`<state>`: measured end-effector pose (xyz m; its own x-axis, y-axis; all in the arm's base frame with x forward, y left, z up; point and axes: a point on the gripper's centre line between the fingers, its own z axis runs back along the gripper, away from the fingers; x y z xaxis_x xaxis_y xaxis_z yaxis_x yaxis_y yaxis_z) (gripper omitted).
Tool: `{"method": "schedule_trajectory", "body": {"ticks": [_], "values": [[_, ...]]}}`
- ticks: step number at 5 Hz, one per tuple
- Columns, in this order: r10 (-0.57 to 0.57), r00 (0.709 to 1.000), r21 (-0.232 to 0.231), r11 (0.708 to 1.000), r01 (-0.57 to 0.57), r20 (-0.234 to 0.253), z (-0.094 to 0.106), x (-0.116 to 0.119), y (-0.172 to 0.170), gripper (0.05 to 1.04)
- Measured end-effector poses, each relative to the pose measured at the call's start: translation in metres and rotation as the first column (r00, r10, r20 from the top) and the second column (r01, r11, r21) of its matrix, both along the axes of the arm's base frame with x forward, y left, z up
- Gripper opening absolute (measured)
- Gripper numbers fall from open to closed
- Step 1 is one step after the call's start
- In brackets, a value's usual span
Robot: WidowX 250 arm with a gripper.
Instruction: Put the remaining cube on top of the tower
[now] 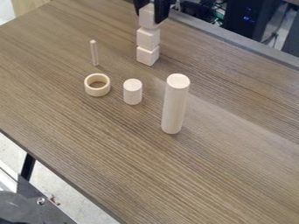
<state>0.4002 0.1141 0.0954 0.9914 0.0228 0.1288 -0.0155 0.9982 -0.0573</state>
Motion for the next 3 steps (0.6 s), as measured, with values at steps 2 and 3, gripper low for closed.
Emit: {"method": "schedule_trajectory", "body": {"ticks": [2,3], "values": [[0.002,1.0,0.006,1.0,-0.002,-0.008,-0.0044,-0.0032,0.0022,0.619],[0.015,1.0,0.025,1.0,-0.014,-0.014,-0.0124,-0.0062,0.0047,0.934]]}}
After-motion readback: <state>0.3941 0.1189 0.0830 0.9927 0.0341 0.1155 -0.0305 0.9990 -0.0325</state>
